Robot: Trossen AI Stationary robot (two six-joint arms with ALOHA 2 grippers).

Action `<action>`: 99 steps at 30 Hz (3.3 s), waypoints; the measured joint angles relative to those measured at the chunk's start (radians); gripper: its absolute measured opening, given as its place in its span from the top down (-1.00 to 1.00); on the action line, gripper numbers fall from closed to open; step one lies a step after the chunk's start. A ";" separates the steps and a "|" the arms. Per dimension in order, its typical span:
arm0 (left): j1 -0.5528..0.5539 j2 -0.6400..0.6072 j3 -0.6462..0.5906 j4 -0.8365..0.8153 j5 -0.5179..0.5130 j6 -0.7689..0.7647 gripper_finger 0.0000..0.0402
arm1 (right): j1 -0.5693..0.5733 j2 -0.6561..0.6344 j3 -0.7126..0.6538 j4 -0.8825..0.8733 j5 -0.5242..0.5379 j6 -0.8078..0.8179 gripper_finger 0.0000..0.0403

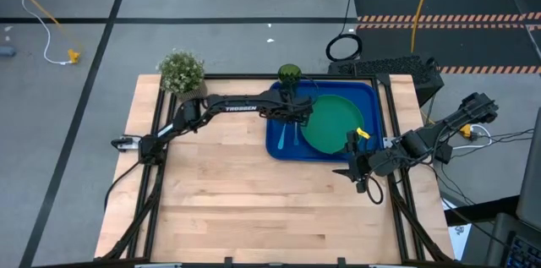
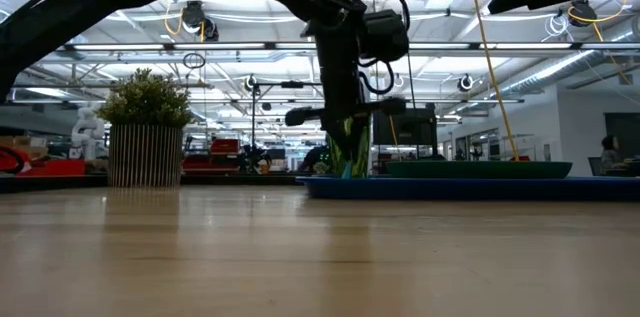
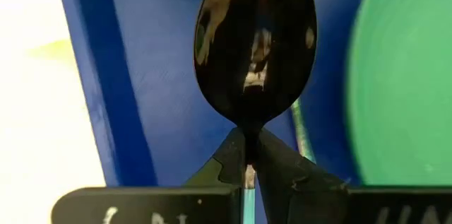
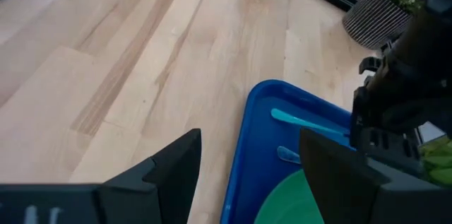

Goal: Pick and place plate/cup/fork/spoon on tray
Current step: Put the blue spoon on the blue serving tray to the left of the blue fork

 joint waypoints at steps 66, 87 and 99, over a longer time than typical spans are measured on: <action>-0.009 0.056 -0.140 0.192 -0.213 -0.131 0.59 | 0.000 0.000 0.000 -0.023 -0.181 0.026 -0.14; -0.007 0.053 -0.142 0.173 -0.268 -0.131 0.53 | 0.000 0.000 0.000 -0.024 -0.181 0.034 -0.14; -0.012 0.046 -0.143 0.167 -0.335 -0.130 0.53 | 0.000 0.000 0.000 -0.024 -0.181 0.034 -0.14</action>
